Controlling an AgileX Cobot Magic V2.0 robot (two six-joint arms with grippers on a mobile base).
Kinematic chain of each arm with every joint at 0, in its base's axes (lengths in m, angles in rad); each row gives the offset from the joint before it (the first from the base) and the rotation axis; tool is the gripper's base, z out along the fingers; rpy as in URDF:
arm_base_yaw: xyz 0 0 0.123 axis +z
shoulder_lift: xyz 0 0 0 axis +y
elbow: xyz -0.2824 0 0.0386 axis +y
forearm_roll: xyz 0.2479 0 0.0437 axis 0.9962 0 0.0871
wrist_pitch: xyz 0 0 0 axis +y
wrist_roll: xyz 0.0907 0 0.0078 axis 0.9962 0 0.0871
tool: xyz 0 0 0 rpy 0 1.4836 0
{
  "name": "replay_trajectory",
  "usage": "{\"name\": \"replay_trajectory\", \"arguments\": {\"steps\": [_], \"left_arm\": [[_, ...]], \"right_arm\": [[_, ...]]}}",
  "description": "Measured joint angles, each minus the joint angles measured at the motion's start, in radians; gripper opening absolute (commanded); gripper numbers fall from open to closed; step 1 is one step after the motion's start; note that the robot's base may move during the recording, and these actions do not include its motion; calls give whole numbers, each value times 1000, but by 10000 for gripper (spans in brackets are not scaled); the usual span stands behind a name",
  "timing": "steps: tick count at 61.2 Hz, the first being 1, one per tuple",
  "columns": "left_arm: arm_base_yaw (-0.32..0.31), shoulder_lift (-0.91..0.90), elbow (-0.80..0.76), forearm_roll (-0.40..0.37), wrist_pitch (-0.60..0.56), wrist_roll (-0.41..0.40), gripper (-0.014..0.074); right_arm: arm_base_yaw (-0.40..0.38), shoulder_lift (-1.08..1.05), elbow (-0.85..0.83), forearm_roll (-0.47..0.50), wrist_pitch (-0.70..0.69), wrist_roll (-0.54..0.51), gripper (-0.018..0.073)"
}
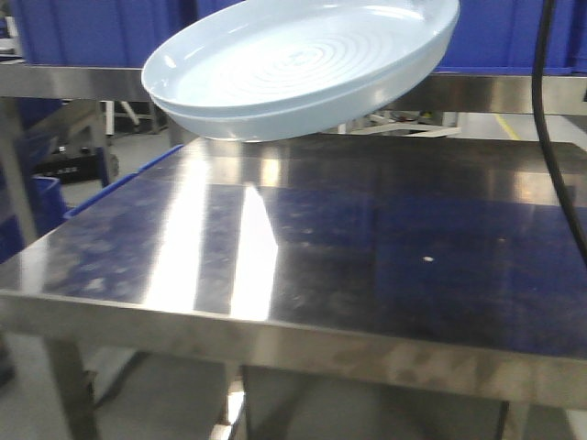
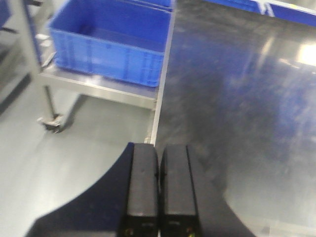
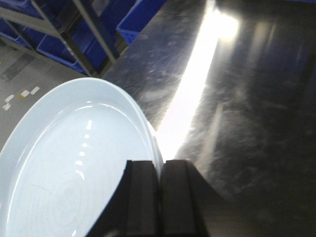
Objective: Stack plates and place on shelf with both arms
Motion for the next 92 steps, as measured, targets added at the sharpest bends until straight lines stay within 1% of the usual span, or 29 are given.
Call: {"name": "replay_trajectory", "arguments": {"steps": [92], "left_arm": [[0, 0, 0, 0, 0, 0, 86]], "right_arm": [[0, 0, 0, 0, 0, 0, 56]]}}
